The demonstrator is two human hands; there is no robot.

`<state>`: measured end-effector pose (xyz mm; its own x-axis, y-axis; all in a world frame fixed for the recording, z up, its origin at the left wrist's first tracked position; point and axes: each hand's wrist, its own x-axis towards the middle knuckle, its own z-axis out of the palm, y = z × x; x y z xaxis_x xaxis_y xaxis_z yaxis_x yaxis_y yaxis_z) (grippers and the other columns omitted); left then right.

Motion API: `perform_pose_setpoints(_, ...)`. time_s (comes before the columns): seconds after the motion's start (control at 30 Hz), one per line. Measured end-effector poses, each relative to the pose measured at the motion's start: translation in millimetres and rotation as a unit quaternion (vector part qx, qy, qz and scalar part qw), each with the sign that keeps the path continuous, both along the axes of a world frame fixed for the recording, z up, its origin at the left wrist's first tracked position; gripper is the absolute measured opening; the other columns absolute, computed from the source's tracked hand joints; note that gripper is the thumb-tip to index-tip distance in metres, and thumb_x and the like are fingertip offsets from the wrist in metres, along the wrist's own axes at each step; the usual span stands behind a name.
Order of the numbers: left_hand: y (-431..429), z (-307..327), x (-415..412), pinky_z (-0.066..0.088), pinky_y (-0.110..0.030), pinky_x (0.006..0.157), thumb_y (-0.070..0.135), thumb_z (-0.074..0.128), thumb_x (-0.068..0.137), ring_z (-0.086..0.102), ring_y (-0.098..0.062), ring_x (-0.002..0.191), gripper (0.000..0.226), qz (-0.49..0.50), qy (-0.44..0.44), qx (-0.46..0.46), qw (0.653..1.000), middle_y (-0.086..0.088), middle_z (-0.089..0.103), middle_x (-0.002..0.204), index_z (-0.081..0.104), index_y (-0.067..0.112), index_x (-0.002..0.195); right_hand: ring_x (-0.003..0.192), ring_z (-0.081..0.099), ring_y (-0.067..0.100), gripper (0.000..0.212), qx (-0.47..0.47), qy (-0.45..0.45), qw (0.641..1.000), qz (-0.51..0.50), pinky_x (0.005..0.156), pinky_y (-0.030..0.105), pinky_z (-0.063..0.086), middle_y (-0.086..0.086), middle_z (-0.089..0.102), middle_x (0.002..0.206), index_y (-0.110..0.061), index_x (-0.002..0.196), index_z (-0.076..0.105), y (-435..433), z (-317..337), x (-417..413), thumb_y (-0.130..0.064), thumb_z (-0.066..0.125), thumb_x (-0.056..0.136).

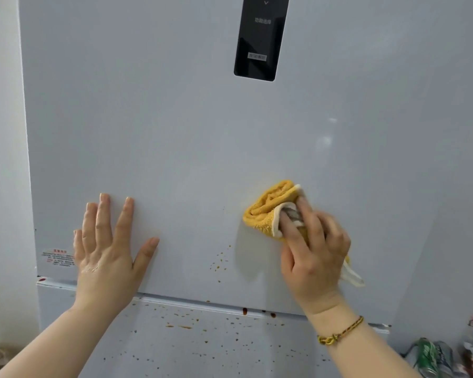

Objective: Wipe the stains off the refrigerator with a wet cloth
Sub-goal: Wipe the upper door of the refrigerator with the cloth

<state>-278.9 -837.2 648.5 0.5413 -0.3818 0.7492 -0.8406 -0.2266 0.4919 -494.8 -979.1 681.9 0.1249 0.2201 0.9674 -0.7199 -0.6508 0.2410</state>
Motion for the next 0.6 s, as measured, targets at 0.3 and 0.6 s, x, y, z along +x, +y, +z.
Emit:
perform_pose_setpoints(0.3, 3.6, -5.6, 7.8, 0.007, -0.052, 0.109, 0.073, 0.011, 0.079, -0.004, -0.016, 0.136, 0.084, -0.001, -0.033, 0.034, 0.999, -0.013, 0.009, 0.153, 0.020, 0.021, 0.143, 0.096, 0.045, 0.018, 0.026, -0.068, 0.259, 0.963, 0.019, 0.076, 0.031, 0.034, -0.005, 0.045, 0.126, -0.028, 0.114, 0.052, 18.0, -76.1, 24.0, -0.020, 0.035, 0.096)
perform_pose_setpoints(0.6, 10.6, -3.5, 11.3, 0.001, -0.044, 0.110, 0.083, -0.004, 0.069, -0.014, -0.009, 0.135, 0.091, -0.037, -0.034, 0.048, 0.998, 0.006, -0.007, 0.145, 0.003, 0.024, 0.138, 0.102, 0.043, 0.024, 0.028, 0.013, 0.002, 1.000, -0.001, 0.080, 0.038, 0.032, 0.002, 0.042, 0.129, -0.026, 0.117, 0.049, 25.8, -4.0, 52.9, -0.023, 0.040, 0.091)
